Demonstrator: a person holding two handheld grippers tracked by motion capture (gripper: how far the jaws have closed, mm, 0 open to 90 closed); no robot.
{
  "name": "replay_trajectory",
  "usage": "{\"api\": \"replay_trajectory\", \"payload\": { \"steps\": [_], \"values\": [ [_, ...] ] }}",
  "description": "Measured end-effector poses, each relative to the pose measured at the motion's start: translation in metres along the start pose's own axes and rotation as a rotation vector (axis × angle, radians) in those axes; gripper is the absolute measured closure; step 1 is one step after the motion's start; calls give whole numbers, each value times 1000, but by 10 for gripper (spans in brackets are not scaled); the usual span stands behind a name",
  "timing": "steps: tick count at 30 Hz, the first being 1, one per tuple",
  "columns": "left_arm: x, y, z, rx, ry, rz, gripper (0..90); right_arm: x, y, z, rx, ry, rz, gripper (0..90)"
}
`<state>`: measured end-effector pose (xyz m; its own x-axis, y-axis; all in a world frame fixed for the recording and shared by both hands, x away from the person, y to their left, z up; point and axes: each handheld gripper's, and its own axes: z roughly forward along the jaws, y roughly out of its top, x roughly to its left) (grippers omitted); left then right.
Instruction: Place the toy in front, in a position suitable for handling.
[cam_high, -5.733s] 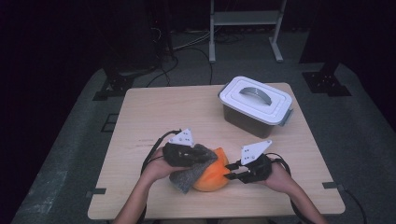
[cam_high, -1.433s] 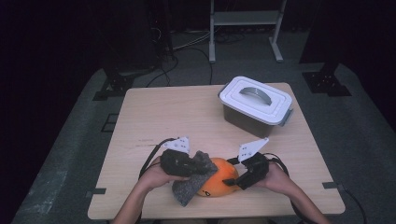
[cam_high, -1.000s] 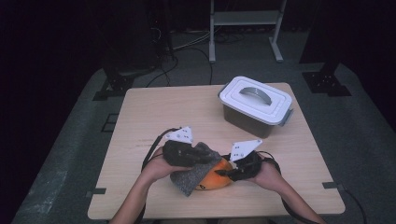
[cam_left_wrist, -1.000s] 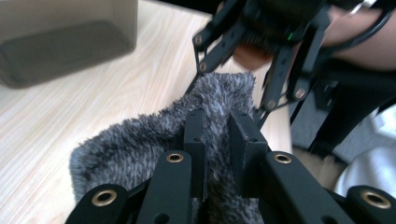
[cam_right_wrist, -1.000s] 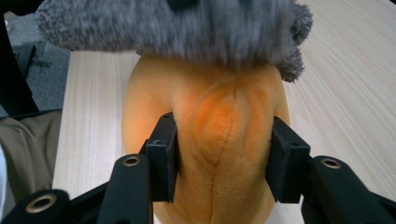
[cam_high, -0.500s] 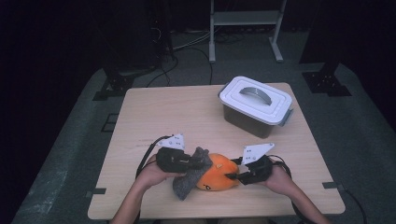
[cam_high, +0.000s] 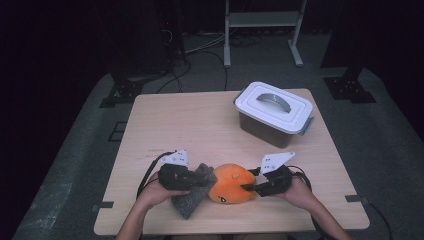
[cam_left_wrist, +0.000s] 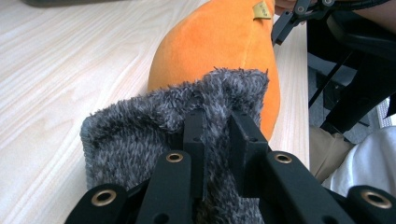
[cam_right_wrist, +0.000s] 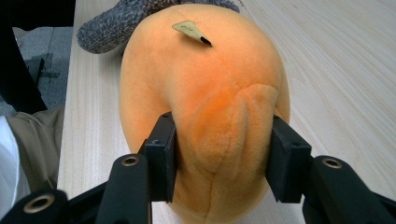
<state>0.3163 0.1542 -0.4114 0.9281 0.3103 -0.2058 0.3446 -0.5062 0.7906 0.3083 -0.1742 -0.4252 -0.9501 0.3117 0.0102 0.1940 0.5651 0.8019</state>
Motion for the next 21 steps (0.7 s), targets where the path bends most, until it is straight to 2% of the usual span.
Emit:
{"api": "replay_trajectory", "payload": {
  "steps": [4, 10, 15, 18, 21],
  "values": [
    [1, -1, 1, -32, -1, -15, 777, -2, -1, 0, 2, -4, 17, 506],
    [-2, 16, 5, -45, 8, 8, 781, -4, -3, -1, 5, -24, 54, 511],
    [-11, 33, 10, -63, -15, 55, 781, -5, -5, -1, 2, -30, 72, 511],
    [-18, 41, 12, -67, -25, 97, 781, -5, -4, 0, 1, -31, 76, 511],
    [-19, 42, 14, -41, -20, 121, 781, -5, -4, 0, 2, -31, 79, 511]
  ]
}}
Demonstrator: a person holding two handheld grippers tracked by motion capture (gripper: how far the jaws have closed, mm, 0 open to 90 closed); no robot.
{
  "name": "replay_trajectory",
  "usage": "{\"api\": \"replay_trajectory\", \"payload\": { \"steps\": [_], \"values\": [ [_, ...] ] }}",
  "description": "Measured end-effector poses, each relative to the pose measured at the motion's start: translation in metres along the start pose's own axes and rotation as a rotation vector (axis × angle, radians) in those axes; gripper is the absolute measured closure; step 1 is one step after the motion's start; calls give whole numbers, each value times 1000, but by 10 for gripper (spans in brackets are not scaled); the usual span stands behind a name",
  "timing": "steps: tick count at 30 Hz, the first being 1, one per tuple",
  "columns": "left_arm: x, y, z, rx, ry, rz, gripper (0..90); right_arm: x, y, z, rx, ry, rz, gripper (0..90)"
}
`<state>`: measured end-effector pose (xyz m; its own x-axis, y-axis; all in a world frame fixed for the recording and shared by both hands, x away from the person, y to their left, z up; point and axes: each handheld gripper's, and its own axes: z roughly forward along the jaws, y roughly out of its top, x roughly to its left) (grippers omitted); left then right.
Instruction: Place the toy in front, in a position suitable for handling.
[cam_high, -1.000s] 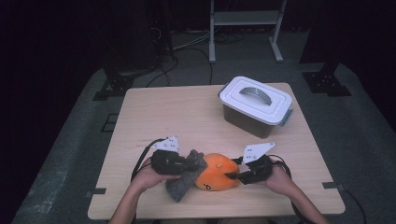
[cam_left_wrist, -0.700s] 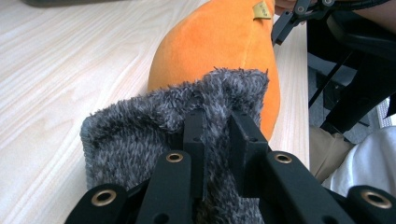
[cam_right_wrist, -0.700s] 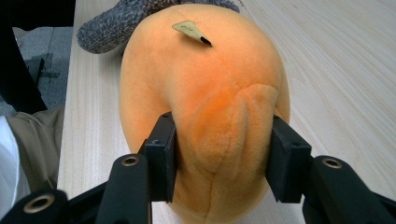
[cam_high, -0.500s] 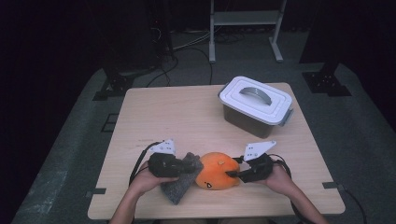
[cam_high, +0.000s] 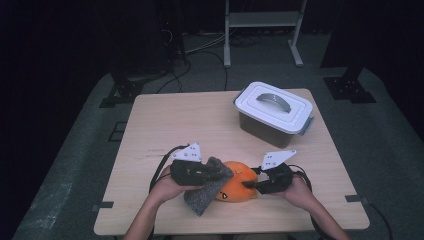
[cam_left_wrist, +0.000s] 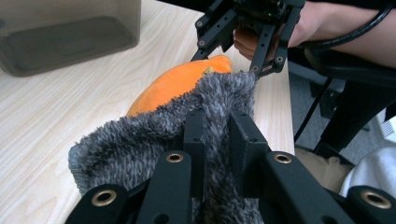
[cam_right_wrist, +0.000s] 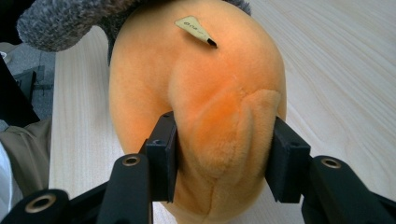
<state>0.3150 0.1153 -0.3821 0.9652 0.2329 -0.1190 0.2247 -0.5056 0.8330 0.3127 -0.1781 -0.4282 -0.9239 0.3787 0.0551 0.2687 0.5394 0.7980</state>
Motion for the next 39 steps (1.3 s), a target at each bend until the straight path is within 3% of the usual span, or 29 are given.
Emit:
{"api": "replay_trajectory", "payload": {
  "steps": [12, 19, 23, 28, 31, 39],
  "values": [
    [11, -33, -11, 49, 60, -57, 780, -1, 2, 1, 3, 1, 0, 510],
    [12, -23, -14, 45, 93, -56, 781, 7, 5, 2, 3, -18, -25, 509],
    [14, -12, -11, 45, 104, -48, 781, 15, 9, 3, 2, -31, -63, 508],
    [13, 1, -5, 28, 81, -33, 781, 23, 12, 4, 7, -25, -111, 490],
    [10, 5, 0, 44, 65, -20, 781, 26, 13, 4, 11, -3, -135, 447],
    [8, -8, -3, 46, 24, -36, 781, 18, 14, -2, 7, 56, -83, 310]
  ]
}}
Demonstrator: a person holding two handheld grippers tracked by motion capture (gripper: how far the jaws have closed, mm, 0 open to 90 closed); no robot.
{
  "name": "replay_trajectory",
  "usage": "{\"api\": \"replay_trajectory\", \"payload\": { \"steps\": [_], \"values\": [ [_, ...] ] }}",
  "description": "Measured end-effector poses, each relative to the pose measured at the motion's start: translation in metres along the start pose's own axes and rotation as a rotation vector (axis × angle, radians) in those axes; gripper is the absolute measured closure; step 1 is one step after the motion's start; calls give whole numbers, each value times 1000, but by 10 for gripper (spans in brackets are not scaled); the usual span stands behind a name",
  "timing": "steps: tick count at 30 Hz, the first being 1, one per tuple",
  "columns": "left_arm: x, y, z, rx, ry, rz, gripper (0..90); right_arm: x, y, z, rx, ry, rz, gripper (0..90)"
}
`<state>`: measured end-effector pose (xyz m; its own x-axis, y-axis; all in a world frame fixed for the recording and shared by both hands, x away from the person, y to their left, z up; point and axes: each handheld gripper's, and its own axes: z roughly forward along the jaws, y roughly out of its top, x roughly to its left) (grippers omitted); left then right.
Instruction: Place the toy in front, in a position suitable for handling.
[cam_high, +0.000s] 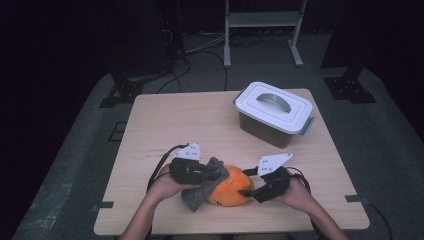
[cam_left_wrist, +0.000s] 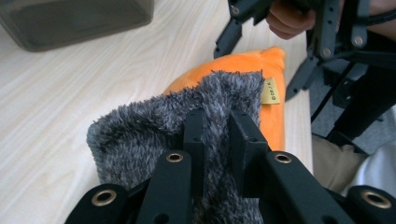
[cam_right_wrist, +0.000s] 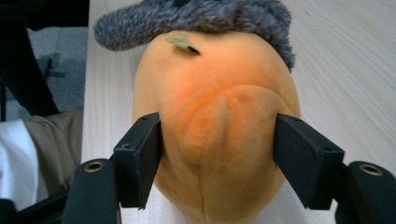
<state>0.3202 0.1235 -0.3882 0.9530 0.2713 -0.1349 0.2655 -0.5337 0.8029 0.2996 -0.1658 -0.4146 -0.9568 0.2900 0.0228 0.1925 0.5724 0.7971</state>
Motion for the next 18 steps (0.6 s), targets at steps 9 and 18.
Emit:
{"api": "replay_trajectory", "payload": {
  "steps": [9, 18],
  "values": [
    [-2, -9, -5, -6, -37, -26, 779, -4, -4, 3, -1, 43, 40, 341],
    [-3, 20, -4, -7, -54, 19, 778, 5, 3, 4, -23, -44, -71, 547]
  ]
}}
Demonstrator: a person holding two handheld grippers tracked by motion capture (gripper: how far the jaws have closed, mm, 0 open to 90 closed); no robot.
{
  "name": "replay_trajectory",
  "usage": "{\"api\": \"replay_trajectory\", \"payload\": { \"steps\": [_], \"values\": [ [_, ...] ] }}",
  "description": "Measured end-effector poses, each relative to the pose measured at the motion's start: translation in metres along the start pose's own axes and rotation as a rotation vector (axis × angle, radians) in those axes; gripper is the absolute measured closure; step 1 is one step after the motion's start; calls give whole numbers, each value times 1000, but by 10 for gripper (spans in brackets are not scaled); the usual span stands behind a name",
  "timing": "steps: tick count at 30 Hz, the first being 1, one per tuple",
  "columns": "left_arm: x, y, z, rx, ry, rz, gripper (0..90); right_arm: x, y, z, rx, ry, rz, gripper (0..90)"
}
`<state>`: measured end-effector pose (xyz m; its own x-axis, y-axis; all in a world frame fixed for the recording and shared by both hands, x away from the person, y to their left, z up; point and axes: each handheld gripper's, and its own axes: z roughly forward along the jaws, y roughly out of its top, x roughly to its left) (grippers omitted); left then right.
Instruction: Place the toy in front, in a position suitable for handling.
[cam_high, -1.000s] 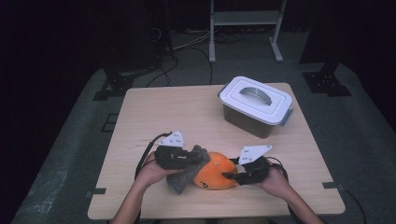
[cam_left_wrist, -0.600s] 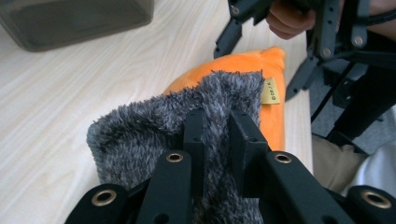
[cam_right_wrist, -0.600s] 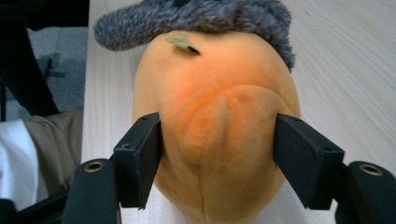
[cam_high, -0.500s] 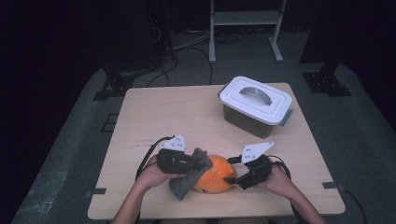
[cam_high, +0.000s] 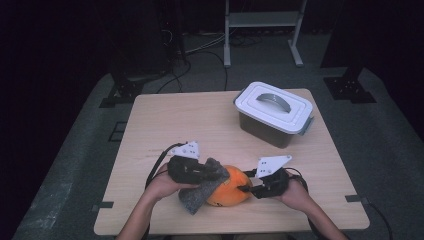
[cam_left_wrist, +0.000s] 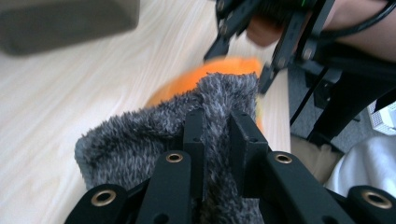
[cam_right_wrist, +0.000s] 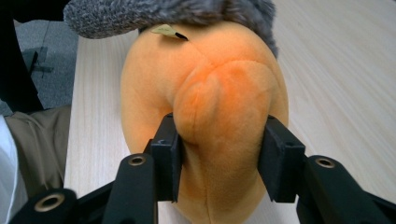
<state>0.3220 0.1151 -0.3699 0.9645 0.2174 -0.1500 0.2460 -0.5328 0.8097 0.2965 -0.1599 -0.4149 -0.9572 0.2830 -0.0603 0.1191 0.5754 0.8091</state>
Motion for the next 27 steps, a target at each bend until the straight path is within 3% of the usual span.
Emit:
{"api": "replay_trajectory", "payload": {
  "steps": [4, 9, 19, 24, 27],
  "values": [
    [-5, 21, 11, 9, -14, 45, 778, 5, 4, 2, 1, -10, -44, 547],
    [-7, 31, 24, 52, -16, 71, 778, 8, 4, 3, -1, -12, -73, 547],
    [3, 14, 12, 35, 5, 15, 776, 2, -2, 0, 0, 1, -67, 550],
    [8, -1, 3, 31, 29, -26, 775, -3, -7, -3, 3, 13, -35, 532],
    [10, -9, 2, 10, 16, -47, 776, -5, -8, -2, -4, 33, -1, 464]
  ]
}}
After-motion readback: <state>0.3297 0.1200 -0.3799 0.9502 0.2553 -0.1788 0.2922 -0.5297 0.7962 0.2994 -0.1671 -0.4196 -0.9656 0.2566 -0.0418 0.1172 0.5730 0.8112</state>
